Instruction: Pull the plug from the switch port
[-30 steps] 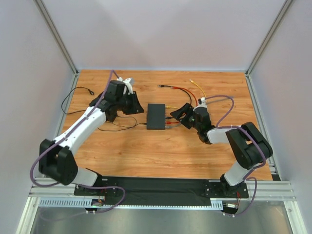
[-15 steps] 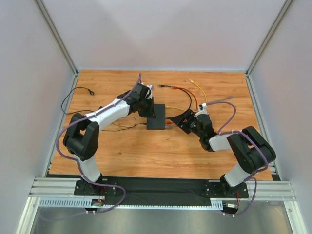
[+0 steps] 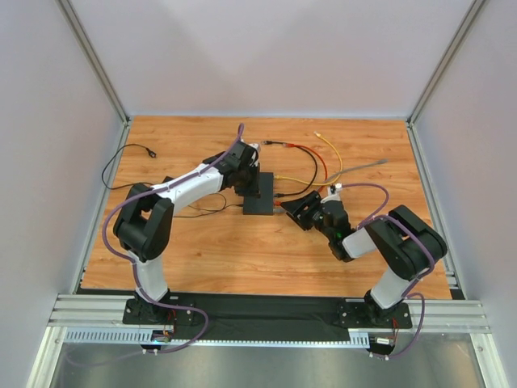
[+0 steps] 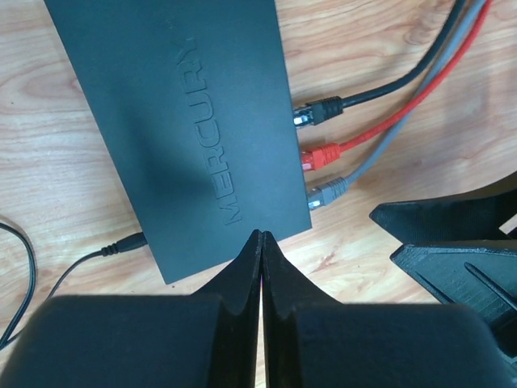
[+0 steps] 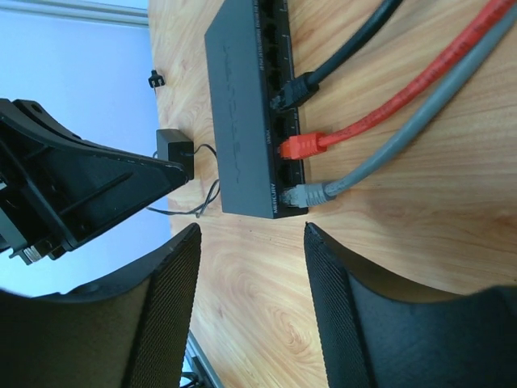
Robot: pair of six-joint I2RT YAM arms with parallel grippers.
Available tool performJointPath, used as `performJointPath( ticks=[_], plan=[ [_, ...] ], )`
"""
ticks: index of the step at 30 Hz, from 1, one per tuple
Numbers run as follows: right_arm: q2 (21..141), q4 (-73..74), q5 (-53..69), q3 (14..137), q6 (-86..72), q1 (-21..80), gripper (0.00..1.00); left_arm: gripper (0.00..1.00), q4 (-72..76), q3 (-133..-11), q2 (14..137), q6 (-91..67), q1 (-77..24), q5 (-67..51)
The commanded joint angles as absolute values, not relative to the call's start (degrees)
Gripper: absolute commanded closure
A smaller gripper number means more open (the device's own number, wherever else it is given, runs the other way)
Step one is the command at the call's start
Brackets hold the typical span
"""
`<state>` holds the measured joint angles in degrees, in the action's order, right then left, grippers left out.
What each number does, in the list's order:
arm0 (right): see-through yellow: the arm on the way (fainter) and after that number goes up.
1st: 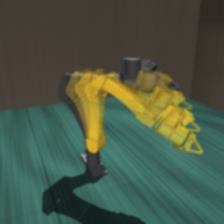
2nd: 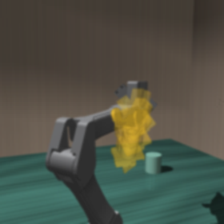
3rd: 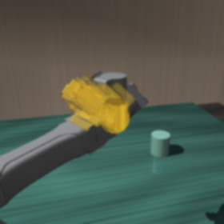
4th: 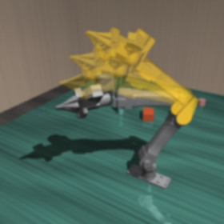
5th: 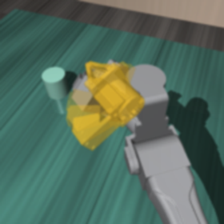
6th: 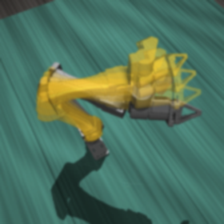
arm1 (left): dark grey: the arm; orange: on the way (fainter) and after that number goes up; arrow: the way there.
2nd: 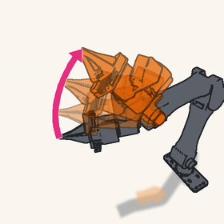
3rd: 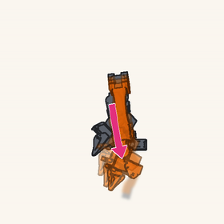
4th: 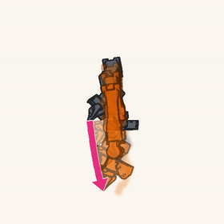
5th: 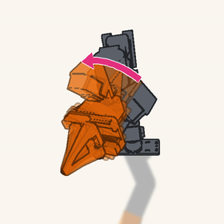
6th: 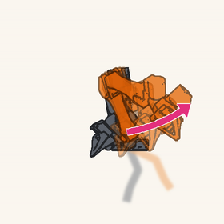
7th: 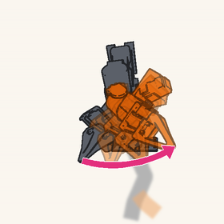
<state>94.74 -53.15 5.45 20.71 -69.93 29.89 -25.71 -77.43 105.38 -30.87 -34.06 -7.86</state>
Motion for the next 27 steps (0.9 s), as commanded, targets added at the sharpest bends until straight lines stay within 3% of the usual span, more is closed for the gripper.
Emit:
performJointPath(
  ticks=[1, 5, 22, 27],
  plan=[
    [97.6, -62.4, 4.4, 20.0, -73.5, 30.1, 0.45, 1.00, -26.5, -79.8, 106.8, -30.9, -34.6, -5.6],
    [99.3, -61.9, 4.3, 20.4, -75.1, 30.2, 0.49, 1.00, -27.4, -80.2, 107.8, -30.9, -34.8, -4.5],
    [97.8, -49.4, -6.8, 21.9, -82.3, 35.6, 0.49, 1.00, -29.2, -80.1, 110.0, -30.5, -35.4, -1.8],
    [99.8, -53.4, -8.3, 20.9, -84.5, 36.4, 0.50, 1.00, -29.3, -79.7, 110.0, -30.2, -35.4, -1.5]
  ],
)
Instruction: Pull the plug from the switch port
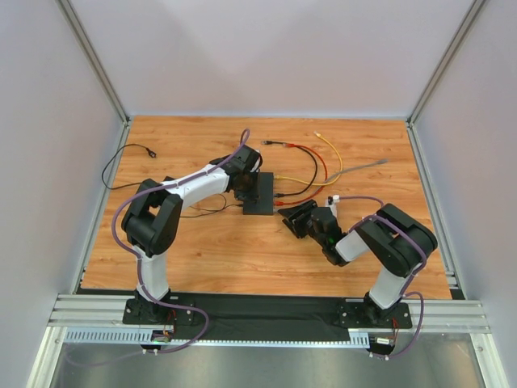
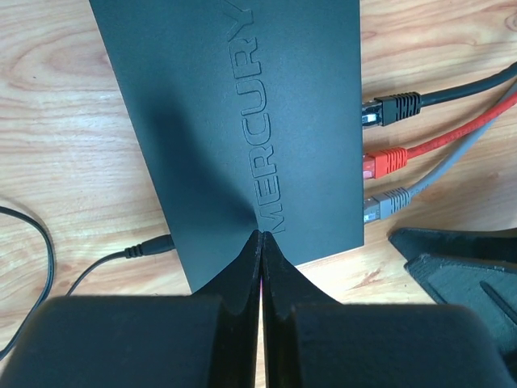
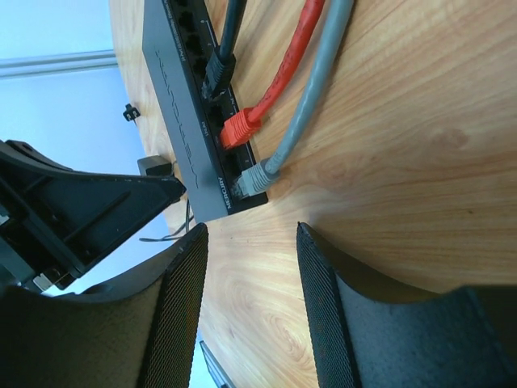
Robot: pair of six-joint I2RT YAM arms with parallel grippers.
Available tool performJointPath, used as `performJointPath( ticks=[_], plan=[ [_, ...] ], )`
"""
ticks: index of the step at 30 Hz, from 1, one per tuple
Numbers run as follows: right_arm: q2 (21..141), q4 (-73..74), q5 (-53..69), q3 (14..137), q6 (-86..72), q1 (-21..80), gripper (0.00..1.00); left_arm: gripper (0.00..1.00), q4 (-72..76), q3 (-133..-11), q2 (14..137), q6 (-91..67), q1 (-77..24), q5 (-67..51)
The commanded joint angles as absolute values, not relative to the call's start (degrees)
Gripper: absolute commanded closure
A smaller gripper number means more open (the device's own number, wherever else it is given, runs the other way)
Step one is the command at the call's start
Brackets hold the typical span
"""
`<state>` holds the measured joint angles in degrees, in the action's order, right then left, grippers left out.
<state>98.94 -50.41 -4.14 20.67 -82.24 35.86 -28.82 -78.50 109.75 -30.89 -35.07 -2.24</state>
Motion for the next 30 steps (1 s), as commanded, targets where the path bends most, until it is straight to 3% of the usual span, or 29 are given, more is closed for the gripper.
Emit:
performJointPath(
  ticks=[1, 30],
  plan=[
    [100.6, -53.8, -8.4, 20.9, -85.1, 36.5, 0.50, 1.00, -29.3, -79.6, 110.0, -30.3, -35.4, -1.6],
    [107.6, -54.9, -12.9, 23.6, -88.9, 38.5, 0.60, 1.00, -29.8, -78.7, 109.3, -30.4, -36.0, -1.3]
  ],
)
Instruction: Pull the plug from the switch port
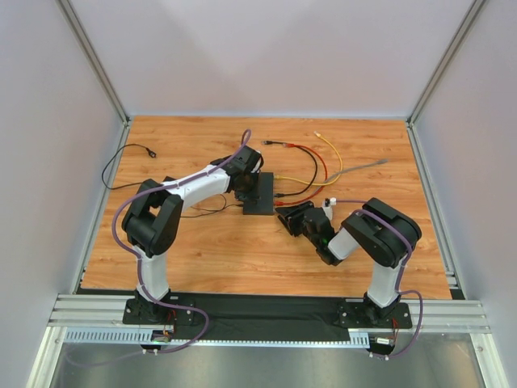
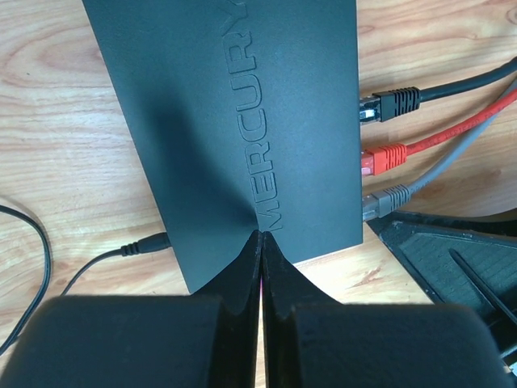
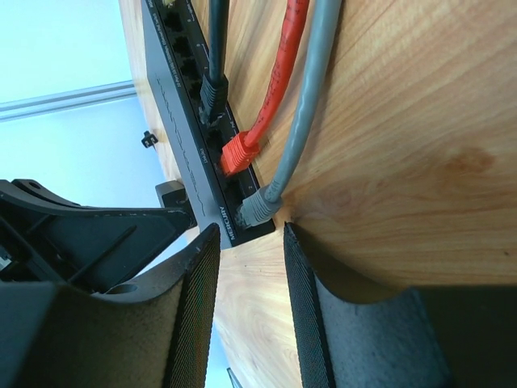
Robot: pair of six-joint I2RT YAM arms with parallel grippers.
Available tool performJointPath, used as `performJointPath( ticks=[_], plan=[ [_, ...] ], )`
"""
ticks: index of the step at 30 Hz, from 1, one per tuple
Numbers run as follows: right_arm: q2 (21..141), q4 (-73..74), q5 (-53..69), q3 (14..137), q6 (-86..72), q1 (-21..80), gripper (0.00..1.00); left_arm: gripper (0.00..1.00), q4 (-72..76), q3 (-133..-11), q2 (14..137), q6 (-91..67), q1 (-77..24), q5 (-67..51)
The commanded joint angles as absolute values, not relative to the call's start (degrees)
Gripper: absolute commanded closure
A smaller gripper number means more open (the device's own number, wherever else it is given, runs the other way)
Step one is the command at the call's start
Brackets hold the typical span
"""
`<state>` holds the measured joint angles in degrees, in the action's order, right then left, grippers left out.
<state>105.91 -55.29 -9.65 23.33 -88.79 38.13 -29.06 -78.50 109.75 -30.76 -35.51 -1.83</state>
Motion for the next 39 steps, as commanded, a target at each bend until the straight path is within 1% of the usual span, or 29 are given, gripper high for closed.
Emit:
performJointPath(
  ticks=[1, 14, 17, 18, 31, 35, 37, 39],
  plan=[
    [107.6, -54.8, -13.1, 23.6, -89.1, 38.5, 0.60, 1.00, -29.9, -78.7, 109.3, -30.4, -36.0, -1.3],
    [107.3, -49.2, -13.7, 25.8, -89.2, 39.4, 0.61, 1.00, -30.2, -78.1, 109.2, -30.1, -36.3, -0.8],
    [107.4, -49.4, -14.4, 25.3, -90.2, 39.4, 0.62, 1.00, -30.3, -78.0, 109.3, -30.1, -36.3, -0.6],
    [107.3, -49.5, -14.9, 25.1, -90.3, 39.4, 0.64, 1.00, -30.3, -77.8, 109.2, -30.1, -36.2, -0.7],
    [108.4, -48.5, -15.8, 25.8, -90.7, 39.6, 0.66, 1.00, -30.0, -77.3, 108.5, -30.2, -36.3, -0.8],
    [109.0, -47.9, -15.9, 26.2, -90.8, 39.6, 0.75, 1.00, -30.0, -77.1, 108.4, -30.1, -36.4, -0.6],
    [109.2, -47.5, -15.6, 26.6, -90.9, 39.6, 0.76, 1.00, -30.0, -76.8, 108.4, -30.1, -36.3, -0.4],
    [109.6, -47.5, -15.4, 26.8, -90.7, 39.6, 0.78, 1.00, -30.0, -76.6, 108.4, -30.1, -36.4, -0.5]
  ],
)
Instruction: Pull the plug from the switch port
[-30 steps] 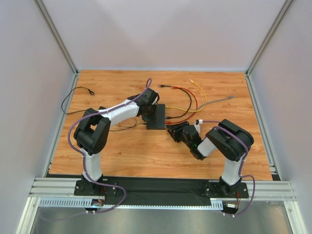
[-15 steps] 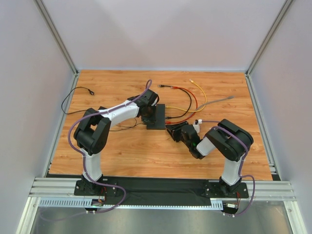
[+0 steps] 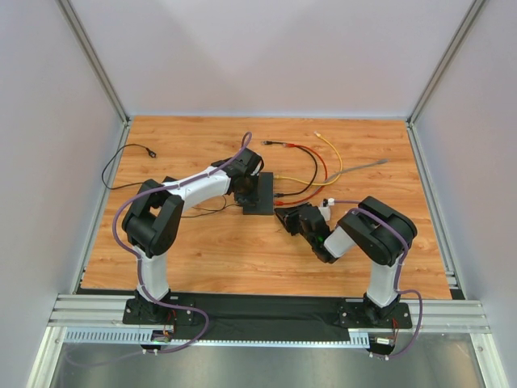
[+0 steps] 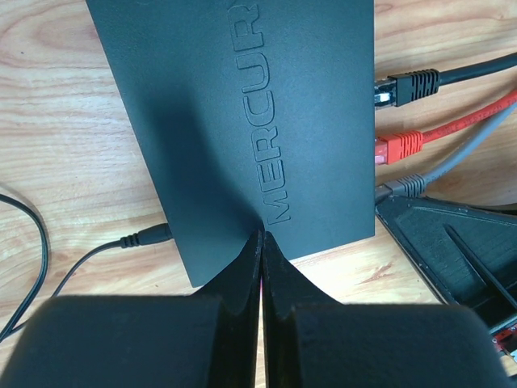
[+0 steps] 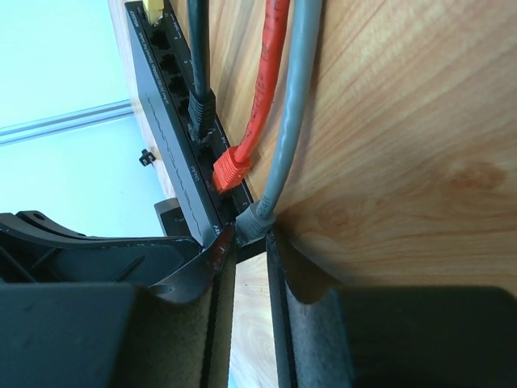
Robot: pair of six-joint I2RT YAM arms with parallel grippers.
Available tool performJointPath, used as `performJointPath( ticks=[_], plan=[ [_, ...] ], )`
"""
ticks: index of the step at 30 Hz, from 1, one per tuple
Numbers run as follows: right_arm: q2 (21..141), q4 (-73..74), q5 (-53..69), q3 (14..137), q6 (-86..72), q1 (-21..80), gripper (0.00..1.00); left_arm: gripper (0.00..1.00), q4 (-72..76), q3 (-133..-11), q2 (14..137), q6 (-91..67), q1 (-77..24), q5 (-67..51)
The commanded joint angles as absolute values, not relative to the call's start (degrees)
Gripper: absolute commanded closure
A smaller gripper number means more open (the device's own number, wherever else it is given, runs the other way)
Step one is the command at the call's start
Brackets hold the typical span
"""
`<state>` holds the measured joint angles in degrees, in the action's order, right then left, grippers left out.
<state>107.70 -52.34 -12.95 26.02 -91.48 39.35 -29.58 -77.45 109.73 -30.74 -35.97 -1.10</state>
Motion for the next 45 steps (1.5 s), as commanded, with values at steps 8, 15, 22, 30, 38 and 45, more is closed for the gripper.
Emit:
performJointPath(
  ticks=[8, 15, 22, 30, 38, 45],
  plan=[
    [110.5, -49.1, -15.8, 26.1, -91.3, 39.6, 0.97, 1.00, -30.1, -76.5, 108.8, -30.6, -36.4, -0.2],
    [111.1, -53.0, -17.5, 24.2, -92.1, 39.6, 1.00, 1.00, -31.1, -76.5, 110.4, -31.2, -36.3, -0.2],
    [112.1, -57.7, -19.4, 22.3, -92.9, 39.6, 1.00, 1.00, -31.3, -76.1, 111.5, -31.7, -36.3, 1.5],
    [107.2, -55.1, -22.8, 19.4, -92.0, 39.5, 1.00, 1.00, -30.0, -74.3, 111.4, -32.4, -36.3, 2.0],
    [87.8, -38.1, -29.2, 15.7, -82.4, 37.9, 1.00, 1.00, -28.5, -73.7, 107.0, -32.3, -36.4, 0.9],
    [55.8, -4.5, -40.3, 18.2, -69.1, 36.3, 1.00, 0.98, -30.0, -72.0, 95.9, -30.8, -36.9, 0.4]
  ],
)
